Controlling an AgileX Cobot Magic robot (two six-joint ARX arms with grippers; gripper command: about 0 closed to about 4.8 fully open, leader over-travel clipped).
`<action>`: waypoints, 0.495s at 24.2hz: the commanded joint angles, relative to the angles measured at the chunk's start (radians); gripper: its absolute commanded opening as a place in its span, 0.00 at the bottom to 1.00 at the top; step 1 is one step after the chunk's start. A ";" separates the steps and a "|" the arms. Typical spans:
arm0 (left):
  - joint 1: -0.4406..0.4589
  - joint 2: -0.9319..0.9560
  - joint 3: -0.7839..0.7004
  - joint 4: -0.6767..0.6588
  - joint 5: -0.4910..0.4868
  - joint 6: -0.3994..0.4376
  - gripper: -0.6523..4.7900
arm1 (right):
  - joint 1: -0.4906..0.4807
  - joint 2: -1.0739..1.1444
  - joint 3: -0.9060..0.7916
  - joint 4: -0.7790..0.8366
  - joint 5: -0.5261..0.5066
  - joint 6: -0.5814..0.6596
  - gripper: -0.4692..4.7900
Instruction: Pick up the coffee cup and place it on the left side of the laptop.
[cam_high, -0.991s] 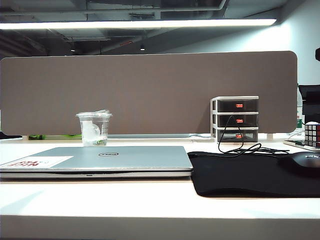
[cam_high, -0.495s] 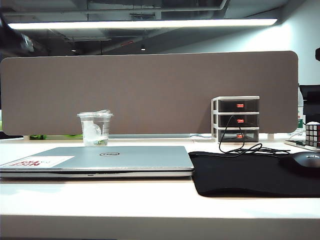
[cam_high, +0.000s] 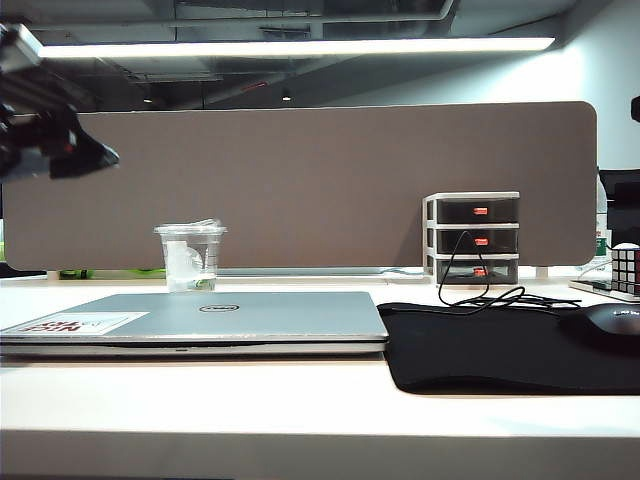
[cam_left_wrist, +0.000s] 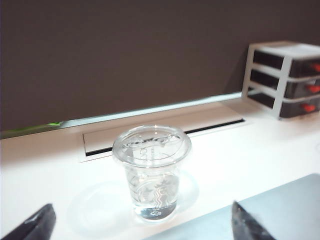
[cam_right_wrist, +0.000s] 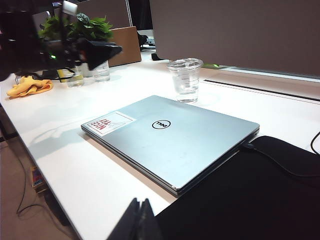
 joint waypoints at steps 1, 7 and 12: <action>0.007 0.105 0.091 0.011 0.054 0.027 1.00 | 0.000 -0.001 -0.006 0.010 -0.001 -0.005 0.09; 0.007 0.335 0.285 0.009 0.100 0.026 1.00 | 0.000 -0.001 -0.006 0.010 -0.001 -0.005 0.09; 0.004 0.441 0.387 0.003 0.150 0.007 1.00 | 0.000 -0.001 -0.006 0.009 -0.001 -0.007 0.09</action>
